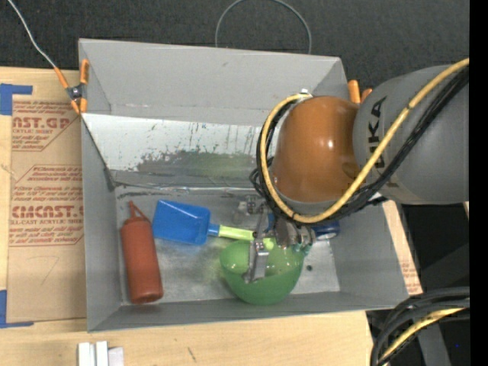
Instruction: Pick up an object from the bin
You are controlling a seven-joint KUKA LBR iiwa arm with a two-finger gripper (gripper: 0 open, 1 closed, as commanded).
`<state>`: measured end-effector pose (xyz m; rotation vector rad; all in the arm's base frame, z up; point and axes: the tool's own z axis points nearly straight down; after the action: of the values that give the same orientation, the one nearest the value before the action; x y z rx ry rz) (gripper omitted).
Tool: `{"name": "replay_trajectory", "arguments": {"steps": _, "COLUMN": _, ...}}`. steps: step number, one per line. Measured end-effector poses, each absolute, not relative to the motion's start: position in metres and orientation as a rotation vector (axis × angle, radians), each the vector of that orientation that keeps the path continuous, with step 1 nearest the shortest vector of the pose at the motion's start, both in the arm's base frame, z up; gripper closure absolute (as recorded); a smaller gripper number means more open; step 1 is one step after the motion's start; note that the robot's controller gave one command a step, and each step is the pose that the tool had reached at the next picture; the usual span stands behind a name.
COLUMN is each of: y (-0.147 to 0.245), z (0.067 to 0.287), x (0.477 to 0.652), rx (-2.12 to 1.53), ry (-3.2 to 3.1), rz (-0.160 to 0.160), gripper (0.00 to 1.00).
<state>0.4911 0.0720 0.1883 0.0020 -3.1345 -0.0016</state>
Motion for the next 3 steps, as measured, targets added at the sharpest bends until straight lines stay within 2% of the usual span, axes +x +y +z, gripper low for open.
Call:
{"name": "replay_trajectory", "arguments": {"steps": 1, "y": 0.071, "z": 0.192, "x": 0.493, "rx": 0.0, "ry": -3.142, "rz": -0.002, "gripper": 0.0}}
{"name": "replay_trajectory", "arguments": {"steps": 2, "y": 0.068, "z": 0.137, "x": 0.492, "rx": 0.255, "ry": -3.131, "rz": -0.002, "gripper": 0.0}}
{"name": "replay_trajectory", "arguments": {"steps": 3, "y": 0.034, "z": 0.069, "x": 0.486, "rx": 0.215, "ry": -3.141, "rz": -0.004, "gripper": 0.0}}
